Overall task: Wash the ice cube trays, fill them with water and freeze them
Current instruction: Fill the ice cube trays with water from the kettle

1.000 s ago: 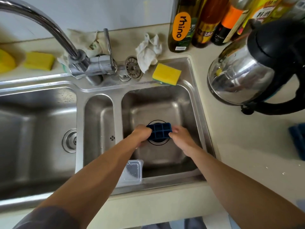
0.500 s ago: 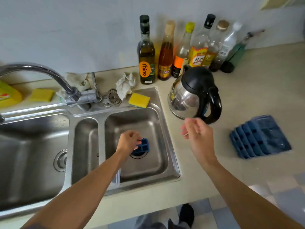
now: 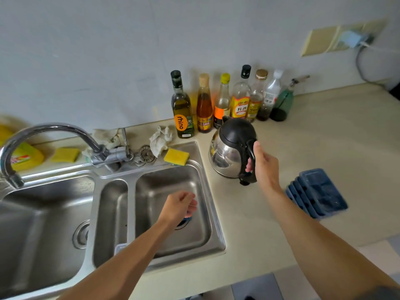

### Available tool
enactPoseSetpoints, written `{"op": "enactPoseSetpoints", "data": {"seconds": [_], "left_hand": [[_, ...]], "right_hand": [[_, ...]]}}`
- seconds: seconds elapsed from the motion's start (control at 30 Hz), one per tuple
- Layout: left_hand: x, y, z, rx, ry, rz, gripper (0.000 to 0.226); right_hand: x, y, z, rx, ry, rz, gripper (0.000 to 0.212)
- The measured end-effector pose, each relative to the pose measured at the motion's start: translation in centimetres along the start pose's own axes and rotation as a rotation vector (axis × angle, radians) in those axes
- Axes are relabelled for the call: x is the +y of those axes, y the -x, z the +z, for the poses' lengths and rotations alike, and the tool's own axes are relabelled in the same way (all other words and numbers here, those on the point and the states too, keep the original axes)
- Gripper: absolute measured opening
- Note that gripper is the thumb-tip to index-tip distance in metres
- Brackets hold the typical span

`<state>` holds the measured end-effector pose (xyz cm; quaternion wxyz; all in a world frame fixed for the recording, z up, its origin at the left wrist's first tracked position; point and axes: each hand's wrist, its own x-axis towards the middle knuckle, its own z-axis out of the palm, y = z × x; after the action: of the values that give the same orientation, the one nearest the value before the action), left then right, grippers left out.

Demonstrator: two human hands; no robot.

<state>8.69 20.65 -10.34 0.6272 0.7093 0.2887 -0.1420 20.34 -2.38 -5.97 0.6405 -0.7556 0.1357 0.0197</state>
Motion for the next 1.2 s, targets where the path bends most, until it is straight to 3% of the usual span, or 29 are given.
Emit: {"op": "enactPoseSetpoints", "data": {"seconds": [0.2,0.47,0.67,0.93,1.2], "left_hand": [[-0.4,-1.0,-0.4,-0.049,0.016,-0.052,0.017],[-1.6,-2.9,1.3,-0.139,0.038,-0.059,0.020],[-2.4,-1.0,3.1,-0.077,0.038,-0.063,0.021],[-5.2,5.1,4.5,0.143,0.176,-0.091,0.020],[-7.0,8.6,4.8,0.140,0.252,-0.113,0.020]], "right_hand": [[-0.4,0.2,0.2,-0.014,0.036,0.036,0.074],[0.6,5.2,-0.2,-0.020,-0.016,0.114,0.066],[1.8,10.3,-2.6,-0.033,-0.082,0.150,0.059],[3.4,15.4,-6.4,-0.133,-0.101,0.155,0.056],[3.1,17.9,-8.4,-0.215,-0.049,0.114,0.058]]}}
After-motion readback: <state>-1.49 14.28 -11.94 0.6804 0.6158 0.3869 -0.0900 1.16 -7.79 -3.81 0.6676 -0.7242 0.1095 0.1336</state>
